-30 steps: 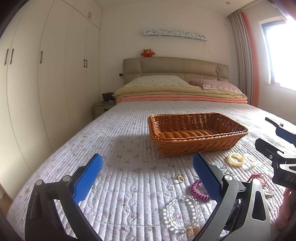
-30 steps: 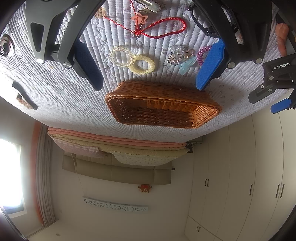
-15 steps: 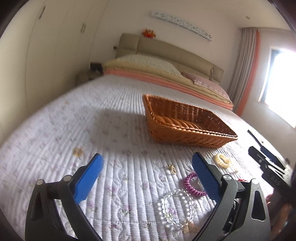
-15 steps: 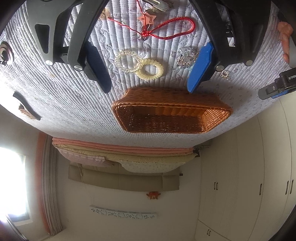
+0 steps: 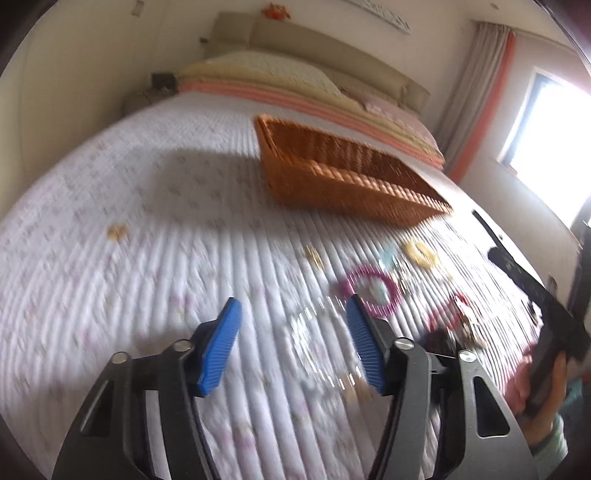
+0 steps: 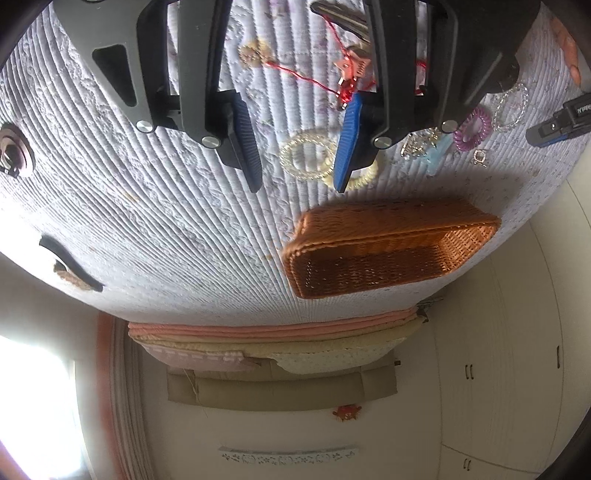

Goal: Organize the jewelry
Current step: 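Lower the right gripper onto the clear bead bracelet and close it, then carry the bead bracelet with the right gripper into the basket and release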

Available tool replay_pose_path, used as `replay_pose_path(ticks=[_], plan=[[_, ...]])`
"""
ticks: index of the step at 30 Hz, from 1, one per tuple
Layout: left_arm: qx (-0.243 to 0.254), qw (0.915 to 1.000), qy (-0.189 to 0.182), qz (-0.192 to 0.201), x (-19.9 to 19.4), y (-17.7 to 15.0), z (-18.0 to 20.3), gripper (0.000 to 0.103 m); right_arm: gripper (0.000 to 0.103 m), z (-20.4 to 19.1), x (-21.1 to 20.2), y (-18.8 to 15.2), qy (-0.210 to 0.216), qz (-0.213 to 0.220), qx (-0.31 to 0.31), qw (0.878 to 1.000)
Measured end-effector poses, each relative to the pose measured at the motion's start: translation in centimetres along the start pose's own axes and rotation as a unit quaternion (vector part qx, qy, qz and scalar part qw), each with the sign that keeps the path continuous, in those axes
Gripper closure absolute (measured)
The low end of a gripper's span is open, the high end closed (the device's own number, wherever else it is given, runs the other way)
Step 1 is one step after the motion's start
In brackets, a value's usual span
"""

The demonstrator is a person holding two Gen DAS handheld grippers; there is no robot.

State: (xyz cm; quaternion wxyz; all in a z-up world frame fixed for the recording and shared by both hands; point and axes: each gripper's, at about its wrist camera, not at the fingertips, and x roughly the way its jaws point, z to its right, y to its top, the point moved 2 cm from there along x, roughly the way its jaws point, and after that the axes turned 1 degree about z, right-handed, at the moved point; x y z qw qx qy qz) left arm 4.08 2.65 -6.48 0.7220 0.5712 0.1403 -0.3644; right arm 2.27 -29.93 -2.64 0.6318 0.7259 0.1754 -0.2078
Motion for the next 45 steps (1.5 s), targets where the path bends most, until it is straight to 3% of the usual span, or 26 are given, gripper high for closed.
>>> replay_pose_path(ticks=[3,7,18,21,23,25,35,41,45], plan=[[0.014,0.9998,0.005,-0.013,0.0,-0.8,0.5,0.051,0.066,1.1,0.9,0.3,0.009,-0.032,0.001,0.999],[0.021,0.9992,0.022,-0.026,0.7,-0.9,0.8,0.064,0.068,0.8,3.5,0.6,0.013,-0.090,-0.036,0.995],[0.053,0.9962,0.058,-0.037,1.0,-1.3,2.0,0.062,0.072,-1.0,9.5,0.3,0.016,-0.177,-0.094,0.980],[0.068,0.9940,0.077,-0.039,1.2,-1.4,2.4,0.064,0.091,-1.6,9.5,0.1,0.017,-0.174,-0.104,0.979],[0.074,0.9923,0.092,-0.038,1.3,-1.4,2.6,0.072,0.094,-1.7,9.3,0.0,0.020,-0.169,-0.105,0.980],[0.071,0.9929,0.088,-0.035,1.1,-1.4,2.4,0.097,0.095,-1.7,8.7,0.1,0.023,-0.160,-0.106,0.981],[0.066,0.9962,0.056,0.010,-1.1,-0.1,3.2,0.097,0.095,-1.6,4.1,2.2,0.064,-0.092,-0.083,0.990],[0.082,0.9946,0.021,0.060,-3.1,3.8,5.4,0.097,0.095,-3.1,1.7,6.1,0.081,-0.043,-0.094,0.991],[0.101,0.9910,-0.006,0.088,-3.4,7.5,7.4,0.097,0.095,-5.1,2.2,9.4,0.085,-0.024,-0.107,0.990]])
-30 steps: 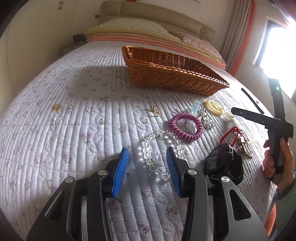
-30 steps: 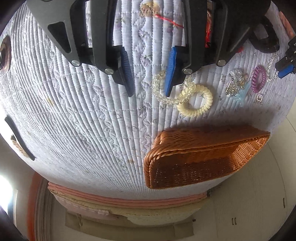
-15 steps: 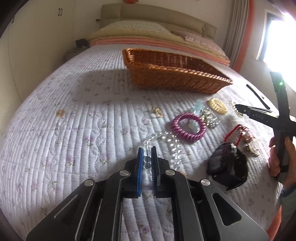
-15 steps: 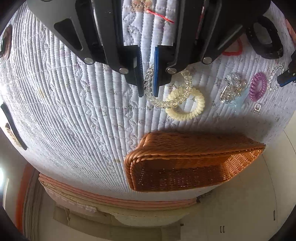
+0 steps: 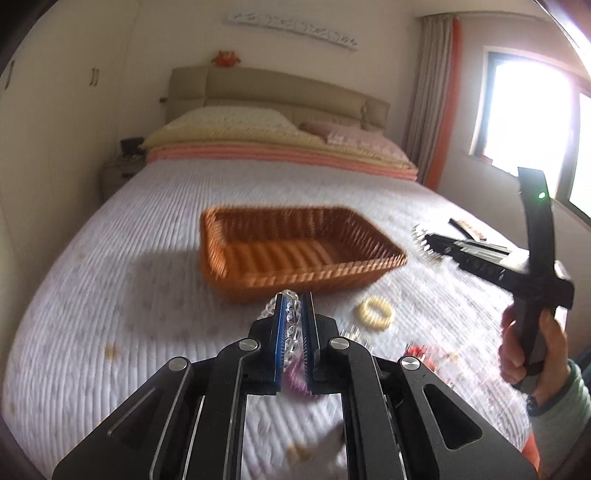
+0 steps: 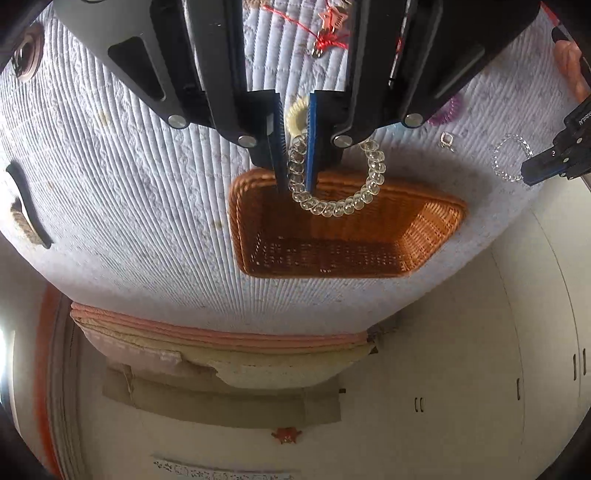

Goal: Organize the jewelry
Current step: 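Carry the bead bracelet with the right gripper into the basket and release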

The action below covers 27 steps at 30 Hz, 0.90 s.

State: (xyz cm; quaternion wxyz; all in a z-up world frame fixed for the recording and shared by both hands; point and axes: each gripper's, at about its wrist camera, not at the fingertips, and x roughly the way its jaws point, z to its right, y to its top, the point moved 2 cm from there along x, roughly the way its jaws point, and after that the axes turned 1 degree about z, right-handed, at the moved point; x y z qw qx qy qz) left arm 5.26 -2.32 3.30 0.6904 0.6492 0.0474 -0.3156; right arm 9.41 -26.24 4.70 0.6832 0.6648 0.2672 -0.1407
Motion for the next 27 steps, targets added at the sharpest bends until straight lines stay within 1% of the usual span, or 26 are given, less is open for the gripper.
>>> replay_pose_path(ticks=[1,4,7,9,12,15,18,21,27], plan=[[0.006,0.9999,-0.009,0.010,0.4,1.5,0.4,0.097,0.095,-0.1,0.4,0.7,-0.002,0.003,-0.004,1.000],[0.009,0.9991,-0.034,0.026,1.8,4.7,0.7,0.097,0.095,-0.6,2.4,2.5,-0.007,0.001,-0.013,1.000],[-0.001,0.9981,-0.058,0.024,4.9,7.3,0.5,0.097,0.095,-0.9,5.1,3.9,-0.010,-0.016,-0.018,1.000],[-0.012,0.9978,-0.065,0.011,7.7,8.4,0.2,0.097,0.095,-0.8,7.4,4.3,-0.012,-0.033,-0.021,0.999],[-0.031,0.9970,-0.070,-0.015,11.2,8.5,-1.0,0.097,0.095,-0.7,10.6,4.4,-0.015,-0.066,-0.019,0.998],[-0.050,0.9955,-0.065,-0.046,14.5,7.7,-2.3,0.097,0.095,-0.5,13.3,4.0,-0.016,-0.099,-0.018,0.995],[-0.069,0.9925,-0.059,-0.081,17.3,6.4,-3.4,0.097,0.095,-0.2,15.2,2.8,-0.016,-0.128,-0.011,0.992],[-0.072,0.9908,-0.043,-0.106,18.6,5.3,-4.4,0.097,0.095,0.3,16.5,2.1,-0.015,-0.152,-0.003,0.988],[-0.070,0.9896,-0.021,-0.124,19.1,4.6,-5.2,0.097,0.095,0.3,16.9,1.6,-0.011,-0.161,-0.003,0.987]])
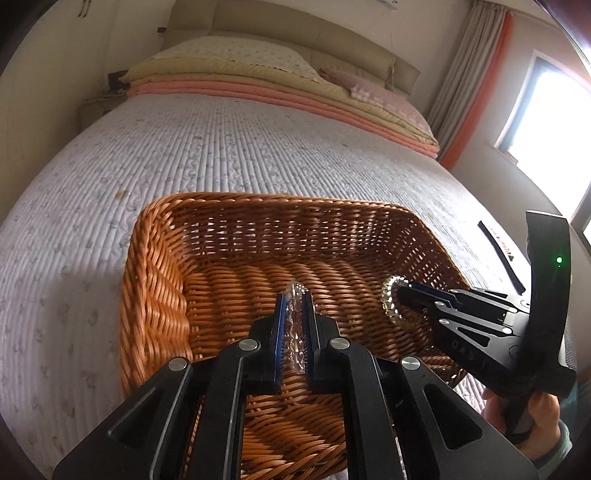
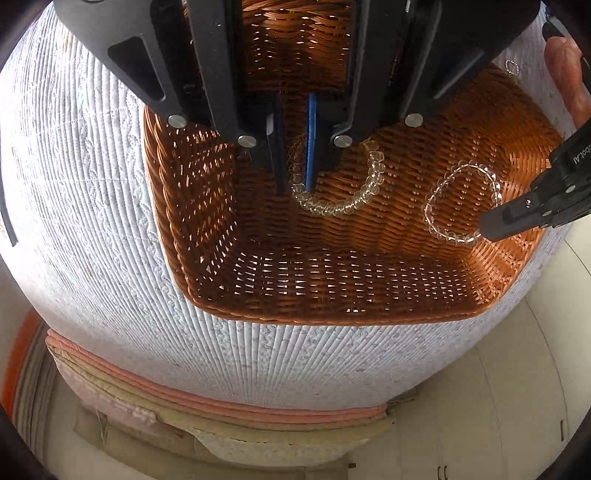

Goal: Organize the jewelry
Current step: 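Carry the bead bracelet with the right gripper into the basket and release, then grasp the purple coil hair tie with the left gripper while the right grasps the cream hair tie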

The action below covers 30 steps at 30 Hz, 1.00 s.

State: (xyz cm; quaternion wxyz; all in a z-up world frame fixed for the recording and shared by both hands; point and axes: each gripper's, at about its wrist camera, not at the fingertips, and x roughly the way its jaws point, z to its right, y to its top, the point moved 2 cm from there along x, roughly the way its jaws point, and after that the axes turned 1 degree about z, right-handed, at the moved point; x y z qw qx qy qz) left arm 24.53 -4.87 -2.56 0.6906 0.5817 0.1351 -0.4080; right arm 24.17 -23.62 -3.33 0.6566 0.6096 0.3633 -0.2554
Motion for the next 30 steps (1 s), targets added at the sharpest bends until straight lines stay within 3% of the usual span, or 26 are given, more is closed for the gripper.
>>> replay_pose_path(ticks=[3,5,7,13,17,22,30], plan=[[0.012,0.9999,0.012,-0.003,-0.4,-0.3,0.1,0.095,0.093,0.2,-0.3,0.2,0.008,0.000,0.006,1.000],[0.012,0.9999,0.000,0.008,-1.7,-0.6,0.2,0.086,0.092,0.4,-0.9,0.2,0.013,0.008,0.011,1.000],[0.009,0.9996,-0.008,0.027,-3.7,-0.8,0.1,0.069,0.081,0.6,-2.3,0.1,0.018,0.020,0.014,1.000],[0.003,0.9947,-0.038,0.095,-12.2,-1.7,0.9,0.058,0.075,0.7,-9.6,-1.1,0.052,0.076,0.014,0.996],[0.008,0.9916,-0.050,0.119,-16.9,-3.2,1.9,0.056,0.060,0.7,-14.4,-2.8,0.065,0.114,0.015,0.991],[0.010,0.9891,-0.054,0.136,-21.0,-6.6,2.5,0.055,0.060,0.5,-18.1,-6.0,0.065,0.141,0.011,0.988],[-0.019,0.9922,-0.052,0.111,-21.0,-11.3,1.3,0.055,0.060,0.1,-16.1,-9.6,0.050,0.115,0.010,0.992]])
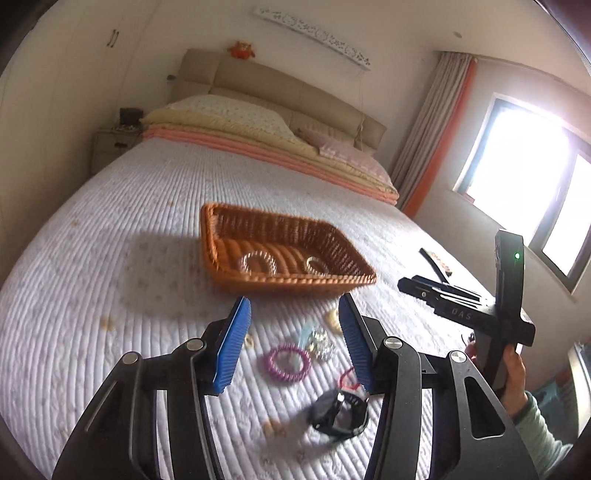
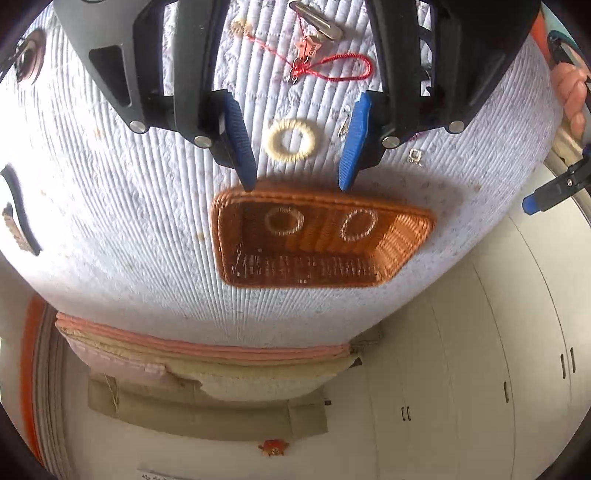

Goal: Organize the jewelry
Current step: 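Grasp the purple coil hair tie with the left gripper while the right grasps the cream hair tie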

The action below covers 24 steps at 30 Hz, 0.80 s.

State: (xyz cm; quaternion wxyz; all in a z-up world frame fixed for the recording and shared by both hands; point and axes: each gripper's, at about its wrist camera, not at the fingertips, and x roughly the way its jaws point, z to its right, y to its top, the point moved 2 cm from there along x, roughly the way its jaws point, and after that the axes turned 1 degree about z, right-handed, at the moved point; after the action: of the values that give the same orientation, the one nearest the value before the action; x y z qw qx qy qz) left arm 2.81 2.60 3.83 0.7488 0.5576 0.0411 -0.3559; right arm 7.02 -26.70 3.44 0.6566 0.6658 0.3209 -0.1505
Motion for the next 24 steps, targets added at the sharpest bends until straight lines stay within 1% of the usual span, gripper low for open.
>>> replay_pose_path(ticks=[3,4,6,8,12,14,16,17,22,24], plan=[[-0.010,0.9995,-0.002,-0.032,1.5,-1.8,-0.9,0.055,0.060,0.2,1.9,-1.5,-0.001,-0.016,0.007,1.000],[-0.012,0.9989,-0.003,-0.046,2.4,-2.4,-1.1,0.055,0.062,0.4,2.6,-2.0,-0.001,-0.021,0.010,1.000],[-0.013,0.9972,0.005,-0.074,4.4,-3.5,-1.4,0.055,0.066,0.8,4.0,-2.8,-0.004,-0.038,0.016,0.999],[-0.016,0.9952,0.013,-0.096,6.2,-4.3,-1.9,0.055,0.067,1.4,5.2,-3.4,-0.004,-0.052,0.025,0.998],[-0.019,0.9912,0.027,-0.129,9.3,-5.4,-2.6,0.056,0.069,2.4,7.8,-4.2,-0.008,-0.082,0.040,0.996],[-0.013,0.9895,0.039,-0.139,10.5,-5.7,-2.8,0.056,0.072,2.5,9.0,-4.5,-0.010,-0.093,0.042,0.995],[-0.005,0.9876,0.053,-0.148,11.4,-5.8,-2.8,0.061,0.075,2.6,9.8,-4.5,-0.016,-0.100,0.042,0.994],[-0.002,0.9869,0.058,-0.151,11.8,-5.9,-2.9,0.062,0.075,2.5,10.1,-4.5,-0.018,-0.101,0.041,0.994],[0.021,0.9861,0.072,-0.148,12.3,-6.3,-2.2,0.062,0.076,2.3,11.1,-4.4,-0.032,-0.105,0.033,0.993],[0.037,0.9852,0.084,-0.145,12.3,-6.6,-1.8,0.062,0.078,2.1,11.5,-4.6,-0.040,-0.107,0.029,0.993]])
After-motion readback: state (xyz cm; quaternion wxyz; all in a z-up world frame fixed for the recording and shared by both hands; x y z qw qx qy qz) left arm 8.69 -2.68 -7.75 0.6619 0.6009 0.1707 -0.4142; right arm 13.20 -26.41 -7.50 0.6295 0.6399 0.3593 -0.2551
